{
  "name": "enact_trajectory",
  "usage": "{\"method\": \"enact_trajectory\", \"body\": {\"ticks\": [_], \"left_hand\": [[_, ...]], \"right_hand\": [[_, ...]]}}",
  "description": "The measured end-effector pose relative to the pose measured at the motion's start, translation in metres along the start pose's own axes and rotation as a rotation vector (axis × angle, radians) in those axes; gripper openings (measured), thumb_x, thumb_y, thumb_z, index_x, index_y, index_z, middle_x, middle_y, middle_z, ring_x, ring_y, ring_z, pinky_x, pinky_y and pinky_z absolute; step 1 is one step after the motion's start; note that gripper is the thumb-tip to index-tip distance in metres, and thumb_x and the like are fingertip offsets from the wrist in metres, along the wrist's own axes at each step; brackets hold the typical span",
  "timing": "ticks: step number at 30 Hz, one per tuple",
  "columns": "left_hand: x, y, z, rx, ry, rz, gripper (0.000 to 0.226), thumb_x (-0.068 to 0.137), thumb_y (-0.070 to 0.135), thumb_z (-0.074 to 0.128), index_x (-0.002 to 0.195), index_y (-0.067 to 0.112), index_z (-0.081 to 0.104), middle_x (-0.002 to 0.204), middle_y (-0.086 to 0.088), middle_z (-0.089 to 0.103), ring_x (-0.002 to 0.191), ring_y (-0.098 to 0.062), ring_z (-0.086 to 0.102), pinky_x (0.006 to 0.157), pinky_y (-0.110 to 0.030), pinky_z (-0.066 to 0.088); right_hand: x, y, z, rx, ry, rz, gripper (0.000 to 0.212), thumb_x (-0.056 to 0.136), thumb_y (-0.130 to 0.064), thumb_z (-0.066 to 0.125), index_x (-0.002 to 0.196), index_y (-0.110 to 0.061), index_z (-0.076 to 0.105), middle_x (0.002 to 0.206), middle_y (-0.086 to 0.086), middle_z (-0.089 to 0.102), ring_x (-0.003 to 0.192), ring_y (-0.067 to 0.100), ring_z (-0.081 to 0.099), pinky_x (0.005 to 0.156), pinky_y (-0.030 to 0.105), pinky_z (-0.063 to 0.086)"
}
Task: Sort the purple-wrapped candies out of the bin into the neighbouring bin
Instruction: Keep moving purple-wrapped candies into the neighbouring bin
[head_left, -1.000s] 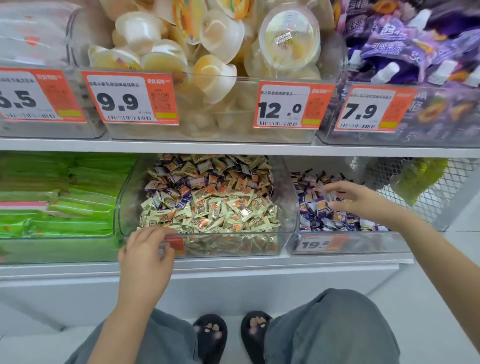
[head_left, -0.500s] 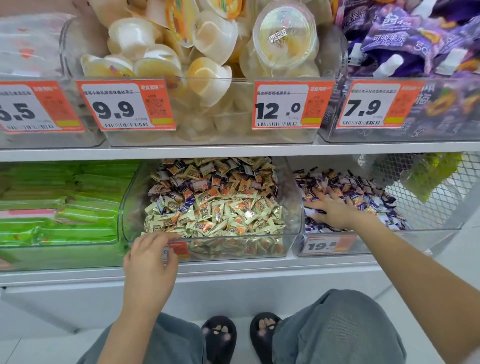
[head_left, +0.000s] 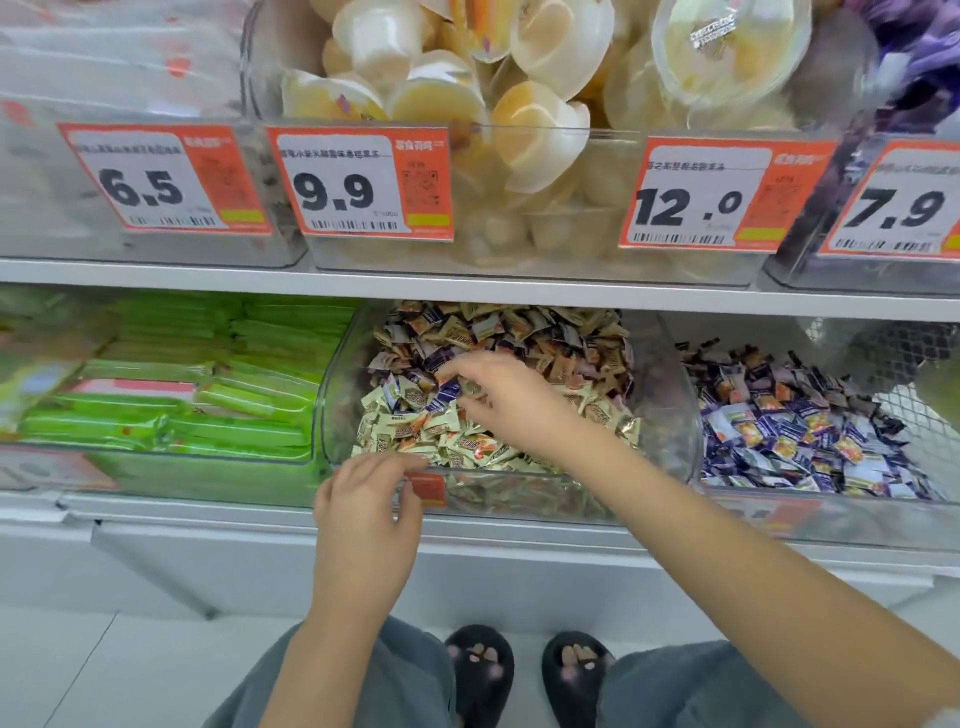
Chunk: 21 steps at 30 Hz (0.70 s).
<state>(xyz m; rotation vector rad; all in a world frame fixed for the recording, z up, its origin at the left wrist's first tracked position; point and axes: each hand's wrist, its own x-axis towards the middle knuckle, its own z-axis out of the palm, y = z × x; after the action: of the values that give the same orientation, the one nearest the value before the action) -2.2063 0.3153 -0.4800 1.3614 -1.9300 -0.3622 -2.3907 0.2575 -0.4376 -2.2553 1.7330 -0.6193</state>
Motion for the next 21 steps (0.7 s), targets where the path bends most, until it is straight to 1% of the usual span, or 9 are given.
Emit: {"method": "enact_trajectory", "body": {"ticks": [2, 5, 7, 9, 11, 13, 16, 20, 21], "left_hand": [[0.001, -0.001, -0.001, -0.009, -0.001, 0.003, 0.033, 0.074, -0.009, 0.067, 0.092, 0.018, 0.071, 0.095, 0.005, 0.068, 0.098, -0.025, 0.061, 0.086, -0.051, 0.045], [0.002, -0.004, -0.002, -0.005, -0.009, 0.013, 0.032, 0.075, -0.007, 0.067, 0.090, 0.021, 0.071, 0.095, 0.009, 0.068, 0.099, -0.020, 0.061, 0.086, -0.045, 0.043], [0.004, -0.007, -0.002, -0.006, -0.011, 0.018, 0.032, 0.075, -0.006, 0.068, 0.089, 0.022, 0.071, 0.094, 0.011, 0.068, 0.098, -0.018, 0.060, 0.085, -0.042, 0.042], [0.007, -0.008, -0.002, -0.013, -0.022, 0.012, 0.031, 0.075, -0.005, 0.068, 0.090, 0.023, 0.071, 0.092, 0.013, 0.067, 0.096, -0.015, 0.059, 0.084, -0.038, 0.039], [0.011, -0.010, -0.003, -0.031, -0.036, 0.001, 0.030, 0.076, -0.003, 0.067, 0.090, 0.023, 0.071, 0.091, 0.016, 0.066, 0.095, -0.014, 0.059, 0.084, -0.040, 0.041], [0.013, -0.010, -0.003, -0.059, -0.047, -0.009, 0.028, 0.077, -0.002, 0.067, 0.090, 0.023, 0.071, 0.089, 0.017, 0.066, 0.094, -0.014, 0.059, 0.086, -0.046, 0.044], [0.014, -0.010, -0.003, -0.092, -0.049, -0.015, 0.026, 0.077, -0.002, 0.067, 0.089, 0.021, 0.071, 0.088, 0.017, 0.064, 0.094, -0.016, 0.058, 0.085, -0.051, 0.046], [0.012, -0.010, -0.006, -0.135, -0.062, -0.007, 0.025, 0.079, 0.000, 0.064, 0.091, 0.020, 0.070, 0.090, 0.019, 0.059, 0.098, -0.015, 0.057, 0.086, -0.051, 0.046], [0.012, -0.011, -0.007, -0.140, -0.068, -0.004, 0.024, 0.079, 0.001, 0.062, 0.092, 0.020, 0.070, 0.090, 0.019, 0.059, 0.098, -0.015, 0.057, 0.086, -0.051, 0.045]], "right_hand": [[0.035, 0.000, 0.011, -0.020, -0.069, 0.038, 0.050, 0.092, -0.022, 0.060, 0.139, -0.023, 0.044, 0.140, 0.003, 0.050, 0.121, 0.020, 0.051, 0.100, 0.035, 0.044], [0.072, 0.010, 0.024, -0.175, -0.169, 0.026, 0.083, 0.080, -0.031, 0.074, 0.148, -0.026, 0.028, 0.154, 0.003, 0.027, 0.136, 0.026, 0.034, 0.108, 0.036, 0.031], [0.087, 0.016, 0.030, -0.236, -0.222, 0.035, 0.107, 0.068, -0.033, 0.084, 0.149, -0.037, 0.015, 0.159, 0.000, 0.013, 0.137, 0.029, 0.033, 0.105, 0.041, 0.036], [0.099, 0.017, 0.034, -0.228, -0.258, 0.027, 0.122, 0.059, -0.032, 0.089, 0.147, -0.046, 0.005, 0.159, -0.005, 0.006, 0.132, 0.029, 0.041, 0.095, 0.041, 0.045], [0.109, 0.017, 0.039, -0.231, -0.276, 0.003, 0.123, 0.058, -0.037, 0.089, 0.146, -0.047, 0.004, 0.159, -0.006, 0.007, 0.131, 0.028, 0.043, 0.092, 0.038, 0.048], [0.115, 0.017, 0.041, -0.190, -0.251, 0.008, 0.119, 0.058, -0.041, 0.088, 0.148, -0.041, 0.009, 0.159, -0.003, 0.012, 0.135, 0.027, 0.038, 0.100, 0.037, 0.042], [0.115, 0.019, 0.042, -0.175, -0.248, 0.031, 0.113, 0.061, -0.038, 0.086, 0.150, -0.029, 0.017, 0.158, 0.000, 0.015, 0.139, 0.027, 0.032, 0.107, 0.036, 0.032], [0.110, 0.027, 0.034, -0.268, -0.385, 0.038, 0.100, 0.070, -0.035, 0.082, 0.149, -0.025, 0.022, 0.157, 0.002, 0.019, 0.137, 0.027, 0.034, 0.098, 0.031, 0.039], [0.108, 0.027, 0.032, -0.283, -0.394, 0.042, 0.097, 0.071, -0.036, 0.081, 0.148, -0.025, 0.023, 0.157, 0.002, 0.020, 0.136, 0.027, 0.034, 0.099, 0.032, 0.039]]}}
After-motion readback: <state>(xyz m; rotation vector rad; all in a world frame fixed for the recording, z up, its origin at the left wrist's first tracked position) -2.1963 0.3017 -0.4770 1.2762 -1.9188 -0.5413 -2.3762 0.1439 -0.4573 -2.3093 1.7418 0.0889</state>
